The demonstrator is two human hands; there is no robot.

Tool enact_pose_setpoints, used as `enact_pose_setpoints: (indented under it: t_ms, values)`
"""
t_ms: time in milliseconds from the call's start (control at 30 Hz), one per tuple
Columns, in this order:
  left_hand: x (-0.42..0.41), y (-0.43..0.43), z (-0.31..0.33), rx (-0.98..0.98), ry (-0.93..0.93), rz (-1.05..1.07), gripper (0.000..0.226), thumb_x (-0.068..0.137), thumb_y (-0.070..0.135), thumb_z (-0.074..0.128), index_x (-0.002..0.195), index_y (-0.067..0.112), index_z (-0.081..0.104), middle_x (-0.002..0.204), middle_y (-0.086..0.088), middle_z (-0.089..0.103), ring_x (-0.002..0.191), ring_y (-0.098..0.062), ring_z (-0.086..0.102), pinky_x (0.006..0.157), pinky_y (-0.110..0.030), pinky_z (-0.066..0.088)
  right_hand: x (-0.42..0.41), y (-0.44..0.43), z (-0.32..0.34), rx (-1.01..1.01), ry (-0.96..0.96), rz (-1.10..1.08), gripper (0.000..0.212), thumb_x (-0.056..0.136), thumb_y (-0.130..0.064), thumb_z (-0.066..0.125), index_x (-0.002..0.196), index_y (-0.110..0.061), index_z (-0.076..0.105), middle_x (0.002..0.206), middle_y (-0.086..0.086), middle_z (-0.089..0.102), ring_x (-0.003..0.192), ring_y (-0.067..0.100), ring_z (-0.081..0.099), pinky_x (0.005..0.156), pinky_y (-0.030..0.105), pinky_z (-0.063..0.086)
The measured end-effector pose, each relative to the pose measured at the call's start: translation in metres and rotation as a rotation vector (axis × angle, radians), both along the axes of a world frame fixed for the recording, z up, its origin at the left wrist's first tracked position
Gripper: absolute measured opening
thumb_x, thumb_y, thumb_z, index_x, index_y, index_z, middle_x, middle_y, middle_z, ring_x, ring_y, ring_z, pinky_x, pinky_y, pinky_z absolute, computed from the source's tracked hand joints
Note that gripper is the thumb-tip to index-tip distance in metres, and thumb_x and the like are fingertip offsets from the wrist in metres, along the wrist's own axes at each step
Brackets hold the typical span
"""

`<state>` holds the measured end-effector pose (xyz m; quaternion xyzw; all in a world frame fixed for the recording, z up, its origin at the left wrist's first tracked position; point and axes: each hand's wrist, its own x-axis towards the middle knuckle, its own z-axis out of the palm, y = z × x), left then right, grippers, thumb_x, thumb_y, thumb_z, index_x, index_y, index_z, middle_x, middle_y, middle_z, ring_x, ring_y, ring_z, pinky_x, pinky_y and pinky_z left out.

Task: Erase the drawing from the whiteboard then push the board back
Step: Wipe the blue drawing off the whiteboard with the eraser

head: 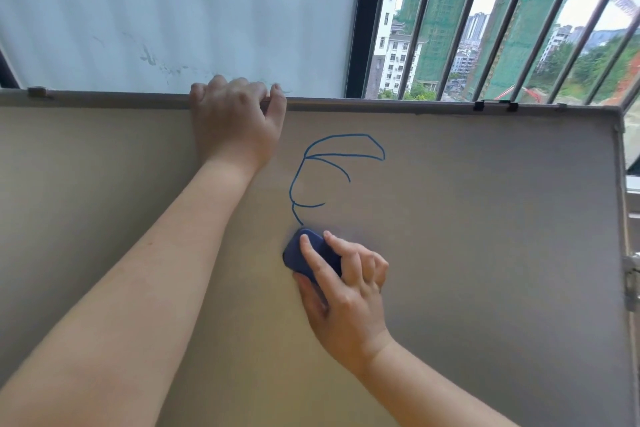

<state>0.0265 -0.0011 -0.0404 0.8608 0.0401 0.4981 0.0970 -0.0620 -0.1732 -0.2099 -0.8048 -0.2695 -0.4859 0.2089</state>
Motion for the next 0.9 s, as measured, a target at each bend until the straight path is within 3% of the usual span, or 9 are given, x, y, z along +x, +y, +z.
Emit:
enact_pose_setpoints:
  t_ms: [200, 333, 567, 733, 900]
  values:
    - [0.001, -0.001, 0.000, -0.003, -0.006, -0.017, 0.044, 0.096, 0.040, 0.036, 0.059, 0.017, 0.040, 0.063, 0.001, 0.043, 0.070, -0.025, 0.035, 0.075, -0.041, 0.028, 0.023, -0.024, 0.024, -0.102, -0.023, 0.039, 0.039, 0.092, -0.036, 0.062, 0.129, -0.025, 0.056, 0.126, 0.003, 0.048, 0.109, 0.026, 0.050, 0.091, 0.041, 0.035]
    - [0.000, -0.002, 0.000, -0.005, -0.002, -0.017, 0.044, 0.096, 0.041, 0.036, 0.058, 0.017, 0.039, 0.062, 0.001, 0.043, 0.070, -0.025, 0.036, 0.075, -0.040, 0.028, 0.048, -0.041, 0.057, 0.125, 0.080, -0.069, 0.041, 0.088, -0.039, 0.060, 0.126, -0.022, 0.063, 0.119, 0.008, 0.056, 0.110, 0.026, 0.047, 0.093, 0.037, 0.028]
    - [0.001, -0.002, 0.000, -0.014, -0.001, -0.028, 0.044, 0.095, 0.040, 0.036, 0.058, 0.017, 0.040, 0.062, 0.001, 0.044, 0.070, -0.025, 0.037, 0.075, -0.041, 0.029, 0.085, -0.055, 0.104, 0.581, 0.224, -0.253, 0.045, 0.087, -0.040, 0.061, 0.130, -0.029, 0.058, 0.118, 0.003, 0.050, 0.112, 0.025, 0.040, 0.094, 0.034, 0.021]
    - [0.001, 0.002, 0.000, -0.014, -0.008, -0.012, 0.044, 0.095, 0.040, 0.036, 0.058, 0.017, 0.040, 0.062, 0.000, 0.045, 0.070, -0.026, 0.038, 0.076, -0.041, 0.028, 0.078, -0.035, 0.101, 0.584, 0.232, -0.248, 0.045, 0.088, -0.038, 0.061, 0.132, -0.028, 0.057, 0.119, 0.004, 0.050, 0.113, 0.026, 0.039, 0.097, 0.042, 0.023]
    - [0.003, 0.001, 0.000, -0.022, -0.022, -0.020, 0.042, 0.095, 0.040, 0.037, 0.059, 0.017, 0.040, 0.062, -0.001, 0.046, 0.070, -0.025, 0.036, 0.076, -0.041, 0.028, 0.058, -0.009, 0.086, 0.390, 0.167, -0.141, 0.044, 0.087, -0.036, 0.064, 0.129, -0.022, 0.060, 0.119, 0.007, 0.053, 0.113, 0.027, 0.041, 0.096, 0.045, 0.028]
